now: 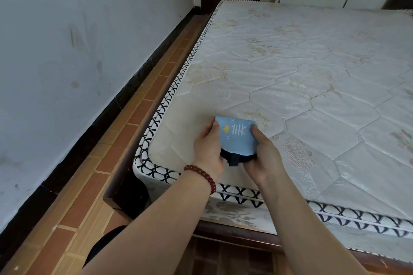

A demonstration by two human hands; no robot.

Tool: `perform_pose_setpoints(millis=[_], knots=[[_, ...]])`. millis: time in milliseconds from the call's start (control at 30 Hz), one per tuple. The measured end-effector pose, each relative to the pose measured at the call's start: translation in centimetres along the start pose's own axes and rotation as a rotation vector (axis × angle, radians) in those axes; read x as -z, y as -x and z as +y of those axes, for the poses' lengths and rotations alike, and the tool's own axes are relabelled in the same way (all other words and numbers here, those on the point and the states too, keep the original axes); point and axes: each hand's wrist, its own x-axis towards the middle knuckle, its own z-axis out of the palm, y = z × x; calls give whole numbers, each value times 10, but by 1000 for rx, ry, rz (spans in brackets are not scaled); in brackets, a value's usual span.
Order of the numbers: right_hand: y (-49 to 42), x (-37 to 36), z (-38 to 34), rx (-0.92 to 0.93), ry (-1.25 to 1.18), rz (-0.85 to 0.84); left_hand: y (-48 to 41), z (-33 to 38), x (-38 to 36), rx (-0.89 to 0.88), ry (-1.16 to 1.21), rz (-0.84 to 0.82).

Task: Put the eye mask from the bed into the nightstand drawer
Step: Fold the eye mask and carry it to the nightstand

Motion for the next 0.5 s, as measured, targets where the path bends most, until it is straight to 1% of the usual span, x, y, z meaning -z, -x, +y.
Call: perform_pose_setpoints(millis=[133,300,500], knots=[[18,-30,-26,-20,20,14,16,35,-16,54,25,41],[46,-78,-65,-50,76,2,37,88,-40,29,-13,114],[90,-135,-128,-43,67,-52,80,162,-81,108,-18,113]])
